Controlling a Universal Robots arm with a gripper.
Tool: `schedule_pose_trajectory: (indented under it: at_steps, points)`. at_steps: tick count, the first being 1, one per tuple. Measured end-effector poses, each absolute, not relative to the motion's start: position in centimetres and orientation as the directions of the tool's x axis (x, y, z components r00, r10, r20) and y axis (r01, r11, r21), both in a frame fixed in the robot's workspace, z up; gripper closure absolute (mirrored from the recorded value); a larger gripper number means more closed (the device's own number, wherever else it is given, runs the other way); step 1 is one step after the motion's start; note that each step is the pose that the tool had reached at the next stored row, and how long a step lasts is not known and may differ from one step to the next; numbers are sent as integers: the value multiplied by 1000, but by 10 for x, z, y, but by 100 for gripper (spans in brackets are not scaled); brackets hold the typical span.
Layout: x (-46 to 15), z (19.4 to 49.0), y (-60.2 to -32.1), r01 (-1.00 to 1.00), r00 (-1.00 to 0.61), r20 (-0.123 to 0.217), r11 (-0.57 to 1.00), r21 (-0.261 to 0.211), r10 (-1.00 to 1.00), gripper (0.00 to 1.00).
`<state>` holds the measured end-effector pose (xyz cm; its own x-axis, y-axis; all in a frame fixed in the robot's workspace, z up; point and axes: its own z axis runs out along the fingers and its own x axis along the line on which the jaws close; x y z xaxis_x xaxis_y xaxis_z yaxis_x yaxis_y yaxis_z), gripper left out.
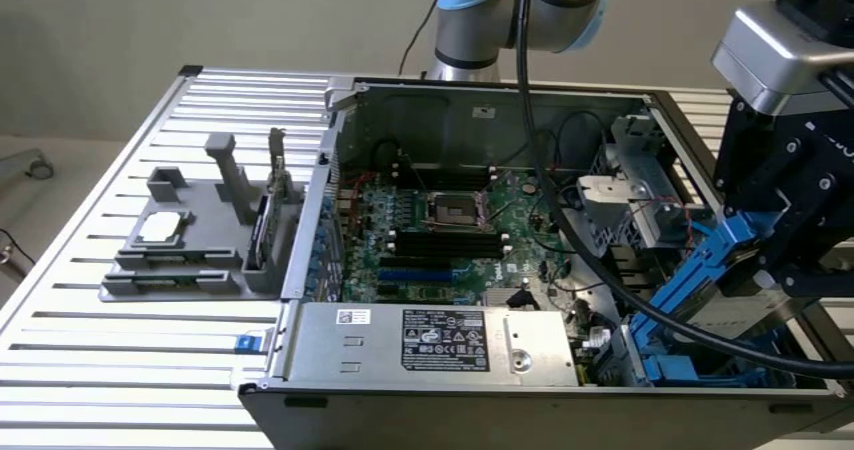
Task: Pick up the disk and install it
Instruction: 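Insert the disk into the insertion slot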
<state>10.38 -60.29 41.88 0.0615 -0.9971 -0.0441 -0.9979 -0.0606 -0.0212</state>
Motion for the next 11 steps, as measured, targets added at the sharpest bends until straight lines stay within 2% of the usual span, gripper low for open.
schedule_pose_trajectory:
  at_steps: [3, 4, 11]
  points:
    - [104, 419, -603, -998, 61, -44, -61, -21, -997, 65]
    - [104, 419, -603, -998, 61, -44, -61, -21, -997, 59]
    - [104, 418, -603, -998, 61, -44, -61, -21, -997, 59]
